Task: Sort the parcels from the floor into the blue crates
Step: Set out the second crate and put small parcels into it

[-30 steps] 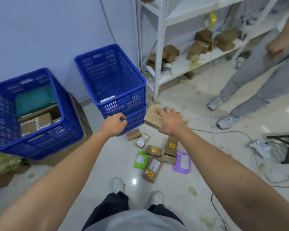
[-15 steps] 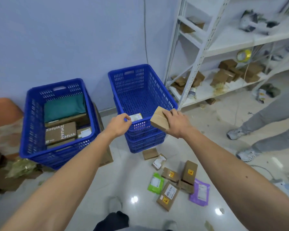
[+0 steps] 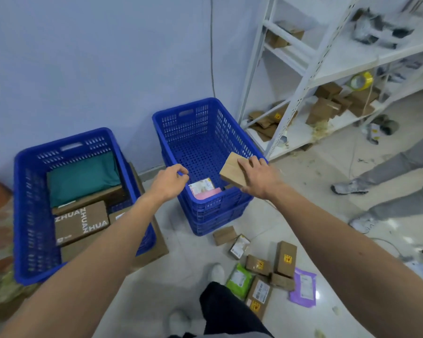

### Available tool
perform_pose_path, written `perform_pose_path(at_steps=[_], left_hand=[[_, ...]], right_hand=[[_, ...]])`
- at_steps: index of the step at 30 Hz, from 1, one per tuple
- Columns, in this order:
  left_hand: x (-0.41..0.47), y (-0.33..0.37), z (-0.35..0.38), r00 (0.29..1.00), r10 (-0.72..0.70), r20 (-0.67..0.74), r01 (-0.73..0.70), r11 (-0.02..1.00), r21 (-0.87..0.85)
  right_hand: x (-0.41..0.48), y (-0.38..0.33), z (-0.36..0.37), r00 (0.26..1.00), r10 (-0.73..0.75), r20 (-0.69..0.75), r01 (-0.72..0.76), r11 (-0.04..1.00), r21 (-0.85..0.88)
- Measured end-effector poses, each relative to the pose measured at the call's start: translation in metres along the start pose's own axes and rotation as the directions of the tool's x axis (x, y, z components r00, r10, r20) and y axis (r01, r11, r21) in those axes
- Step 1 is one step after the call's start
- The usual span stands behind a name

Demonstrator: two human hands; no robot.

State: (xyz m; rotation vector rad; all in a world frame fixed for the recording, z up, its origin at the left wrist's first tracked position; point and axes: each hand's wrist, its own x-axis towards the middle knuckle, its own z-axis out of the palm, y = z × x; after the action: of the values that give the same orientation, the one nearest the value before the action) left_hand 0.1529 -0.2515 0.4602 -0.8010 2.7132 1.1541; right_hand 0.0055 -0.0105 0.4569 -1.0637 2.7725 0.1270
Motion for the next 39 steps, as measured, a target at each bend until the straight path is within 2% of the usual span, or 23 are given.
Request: perform_pose_path(at_steps=[6, 12, 20, 25, 29, 39], left_hand=[[0.072, 0.003, 0.015, 0.997, -0.009, 0.072, 0.005, 0.998, 0.056], [0.153, 0.006, 0.034, 0.988, -0.097, 0.117, 0.095, 0.995, 0.023], [0.234, -0.009, 0.085, 0.959, -0.145, 0.243, 0.119, 0.986, 0.121], [0.284, -0.035, 0.126, 0.935, -0.188, 0.300, 0.177, 0.982, 0.063], [0.316, -0.071, 0.161, 0.910, -0.218, 0.353, 0.199, 0.976, 0.090], [0.377, -0.109, 0.221, 0.906, -0.190, 0.379, 0.163, 0.981, 0.102]], right_hand=[[0.084, 0.023, 0.024, 0.999, -0.054, 0.007, 0.054, 0.998, 0.029], [0.174, 0.053, 0.055, 0.992, -0.113, 0.058, 0.111, 0.993, 0.042], [0.265, 0.078, 0.130, 0.975, -0.091, 0.203, 0.071, 0.992, 0.105], [0.305, 0.081, 0.202, 0.969, -0.083, 0.234, 0.074, 0.996, 0.050], [0.330, 0.084, 0.260, 0.950, -0.070, 0.305, 0.075, 0.997, -0.004], [0.382, 0.091, 0.351, 0.851, -0.095, 0.517, 0.240, 0.945, -0.222]])
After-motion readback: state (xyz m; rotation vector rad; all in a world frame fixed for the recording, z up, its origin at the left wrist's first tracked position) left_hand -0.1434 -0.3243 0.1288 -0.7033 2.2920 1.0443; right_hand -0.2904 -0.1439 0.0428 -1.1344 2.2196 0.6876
